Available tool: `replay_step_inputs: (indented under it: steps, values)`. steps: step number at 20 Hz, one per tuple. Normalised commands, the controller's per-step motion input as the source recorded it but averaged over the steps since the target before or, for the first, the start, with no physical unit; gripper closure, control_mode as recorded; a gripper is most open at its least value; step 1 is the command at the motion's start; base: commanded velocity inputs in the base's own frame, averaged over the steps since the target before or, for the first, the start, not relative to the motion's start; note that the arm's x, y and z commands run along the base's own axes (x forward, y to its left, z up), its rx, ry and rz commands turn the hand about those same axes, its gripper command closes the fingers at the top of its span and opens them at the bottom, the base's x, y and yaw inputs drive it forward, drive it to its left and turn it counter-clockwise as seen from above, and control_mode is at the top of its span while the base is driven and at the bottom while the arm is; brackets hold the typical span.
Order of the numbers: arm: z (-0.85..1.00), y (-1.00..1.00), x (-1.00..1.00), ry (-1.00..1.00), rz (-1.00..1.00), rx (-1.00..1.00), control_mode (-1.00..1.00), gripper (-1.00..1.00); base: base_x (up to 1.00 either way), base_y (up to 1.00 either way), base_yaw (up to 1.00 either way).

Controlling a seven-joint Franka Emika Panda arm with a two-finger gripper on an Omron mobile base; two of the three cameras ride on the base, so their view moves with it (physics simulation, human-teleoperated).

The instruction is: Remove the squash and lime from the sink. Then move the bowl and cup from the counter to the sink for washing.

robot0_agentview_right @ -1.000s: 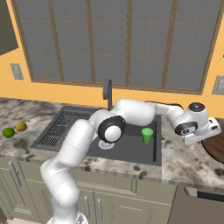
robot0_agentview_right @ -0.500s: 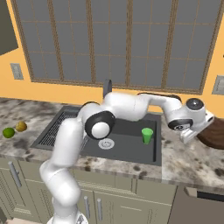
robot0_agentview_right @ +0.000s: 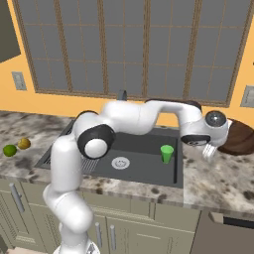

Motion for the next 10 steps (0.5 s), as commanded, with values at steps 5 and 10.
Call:
replay_step_inputs:
  steps: [5, 10]
  values:
    - [0.28, 0.3, -0.26, 0.0, 0.3, -0.11, -1.0, 1.0, 0.0, 0.0, 0.0]
    - [0.19, 0.3, -0.28, 0.01, 0.28, -0.06, -1.0, 1.0, 0.0, 0.0, 0.0]
